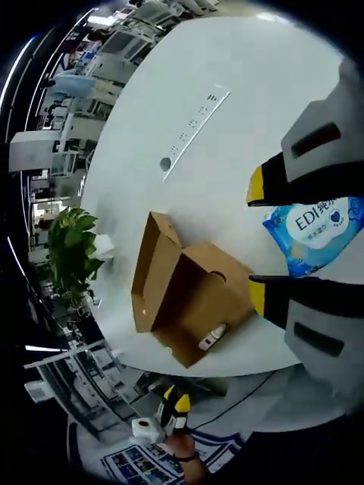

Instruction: Operate the shoe box by opening the lid, removing the specified soft item, and placing it in the target area until the item is outside and the box remains undamaged.

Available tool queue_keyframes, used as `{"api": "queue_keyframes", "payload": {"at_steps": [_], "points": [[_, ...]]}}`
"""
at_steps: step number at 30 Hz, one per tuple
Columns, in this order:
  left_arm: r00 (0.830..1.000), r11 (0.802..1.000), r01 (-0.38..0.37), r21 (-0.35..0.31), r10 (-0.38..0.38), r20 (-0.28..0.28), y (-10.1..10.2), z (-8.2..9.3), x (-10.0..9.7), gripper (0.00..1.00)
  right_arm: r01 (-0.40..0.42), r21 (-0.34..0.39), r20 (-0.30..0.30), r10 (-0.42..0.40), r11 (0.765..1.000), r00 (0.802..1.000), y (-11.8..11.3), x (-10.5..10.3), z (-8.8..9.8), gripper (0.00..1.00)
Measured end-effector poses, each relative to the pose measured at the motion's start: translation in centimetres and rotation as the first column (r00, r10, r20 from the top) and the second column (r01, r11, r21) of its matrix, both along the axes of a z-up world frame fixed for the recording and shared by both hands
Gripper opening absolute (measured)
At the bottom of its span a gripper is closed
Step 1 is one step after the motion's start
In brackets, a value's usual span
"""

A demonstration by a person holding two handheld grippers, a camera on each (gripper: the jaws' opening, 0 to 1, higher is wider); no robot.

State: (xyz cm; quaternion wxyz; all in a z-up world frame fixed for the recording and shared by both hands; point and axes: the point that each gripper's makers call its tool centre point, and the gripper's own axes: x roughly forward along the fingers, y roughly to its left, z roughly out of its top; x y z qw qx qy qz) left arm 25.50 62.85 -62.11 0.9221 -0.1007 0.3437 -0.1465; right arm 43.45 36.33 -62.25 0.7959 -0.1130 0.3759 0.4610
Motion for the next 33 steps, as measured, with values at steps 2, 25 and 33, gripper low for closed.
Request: {"api": "queue_keyframes", "payload": {"at_steps": [2,25,33], "points": [[1.0,1.0,-0.004,-0.001,0.004,0.0,0.2,0.0,0.0,0.28,-0.014,0.022,-0.001,0.014,1.0,1.0,1.4,-0.4,0.2,0.34],[1.0,1.0,-0.001,-0.006,0.001,-0.022,1.0,-1.3,-0.3,0.28,-0.211,0.08,-0.019,0.214,0.974,0.977,9.3,-7.4,-1.8,0.34],[0.998,0.999,0.05,0.018,-0.049,-0.038,0.7,-1.9,0.4,0.28,-0.217,0.09,-0.026,0.22,0.972,0.975,8.8,-9.1,-2.6,0.34]]}}
